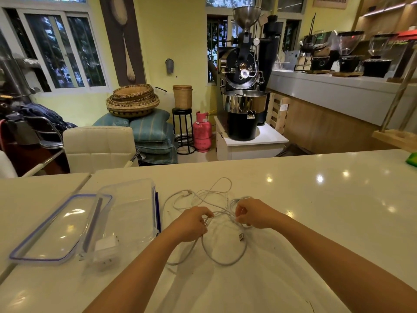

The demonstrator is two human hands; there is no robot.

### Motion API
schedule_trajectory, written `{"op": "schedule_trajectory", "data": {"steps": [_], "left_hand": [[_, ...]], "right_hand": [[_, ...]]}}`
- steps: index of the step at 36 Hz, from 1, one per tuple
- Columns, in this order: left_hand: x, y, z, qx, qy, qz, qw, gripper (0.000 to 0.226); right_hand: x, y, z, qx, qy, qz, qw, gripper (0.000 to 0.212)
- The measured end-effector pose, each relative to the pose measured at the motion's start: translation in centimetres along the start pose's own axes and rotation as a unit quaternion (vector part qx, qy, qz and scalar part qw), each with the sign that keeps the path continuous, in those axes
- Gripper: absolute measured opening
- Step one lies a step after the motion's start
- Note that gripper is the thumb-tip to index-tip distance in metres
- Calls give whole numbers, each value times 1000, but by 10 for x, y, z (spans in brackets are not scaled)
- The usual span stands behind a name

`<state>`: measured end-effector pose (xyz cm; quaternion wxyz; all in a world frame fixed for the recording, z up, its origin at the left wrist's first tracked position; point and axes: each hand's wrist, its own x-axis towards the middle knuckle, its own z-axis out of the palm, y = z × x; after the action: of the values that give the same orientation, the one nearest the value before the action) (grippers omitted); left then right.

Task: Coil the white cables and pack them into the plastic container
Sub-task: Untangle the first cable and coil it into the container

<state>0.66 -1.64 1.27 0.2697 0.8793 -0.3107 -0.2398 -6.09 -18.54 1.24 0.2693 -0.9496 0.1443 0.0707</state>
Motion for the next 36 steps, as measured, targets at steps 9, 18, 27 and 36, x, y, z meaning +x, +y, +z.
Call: {"op": "schedule_trajectory", "data": {"steps": [9, 18, 27, 36], "left_hand": [[-2, 1, 2, 27, 17, 1, 999, 5], [-14, 5, -17, -29, 50, 54, 997, 16], [-34, 9, -34, -27, 43, 82, 995, 30], [-69, 24, -52, 117, -35, 141, 982, 23]], "right_hand": [[-5, -4, -1, 45, 7, 2, 999, 31], [-24, -23, -28, 214, -6, -4, 977, 7], [-31, -45, -67, 352, -7, -51, 935, 11], [-23, -77, -97, 486, -18, -117, 866, 30]]}}
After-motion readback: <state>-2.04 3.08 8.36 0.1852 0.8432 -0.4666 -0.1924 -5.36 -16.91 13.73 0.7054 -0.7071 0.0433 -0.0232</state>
